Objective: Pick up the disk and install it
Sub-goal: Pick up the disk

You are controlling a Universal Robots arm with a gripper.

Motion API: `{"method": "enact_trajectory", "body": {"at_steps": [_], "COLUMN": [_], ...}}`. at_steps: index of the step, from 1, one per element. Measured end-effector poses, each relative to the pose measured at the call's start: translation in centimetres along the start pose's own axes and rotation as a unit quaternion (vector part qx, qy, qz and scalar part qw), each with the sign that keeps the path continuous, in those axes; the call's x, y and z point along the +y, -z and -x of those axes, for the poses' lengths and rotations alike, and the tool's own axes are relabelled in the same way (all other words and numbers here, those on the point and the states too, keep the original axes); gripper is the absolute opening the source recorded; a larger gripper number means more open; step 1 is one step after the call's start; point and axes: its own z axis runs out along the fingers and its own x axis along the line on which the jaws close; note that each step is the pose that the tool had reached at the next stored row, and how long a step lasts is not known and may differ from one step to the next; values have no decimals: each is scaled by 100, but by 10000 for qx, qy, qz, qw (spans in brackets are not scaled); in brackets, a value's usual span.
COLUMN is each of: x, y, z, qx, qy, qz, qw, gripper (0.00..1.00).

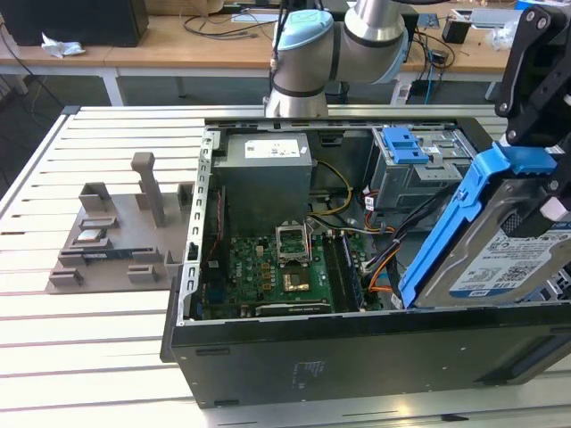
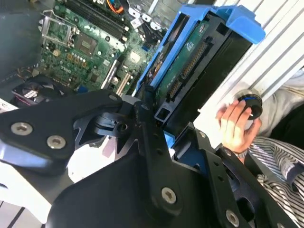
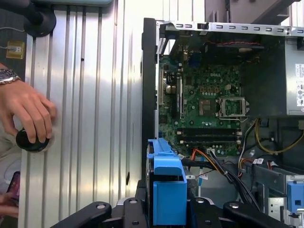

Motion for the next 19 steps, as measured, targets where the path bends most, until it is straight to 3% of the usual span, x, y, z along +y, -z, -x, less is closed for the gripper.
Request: {"method": "enact_trajectory", "body": {"at_steps": [3, 8, 14, 19], "x": [-180, -346, -435, -513], "y": [-43, -92, -95, -118], "z": [193, 359, 439, 630], "qx": [3, 3, 5, 9], "qy": [-1, -3, -2, -3], "qz": [20, 42, 44, 44], "qw": [10000, 10000, 10000, 10000], "gripper": [37, 37, 37, 37]}}
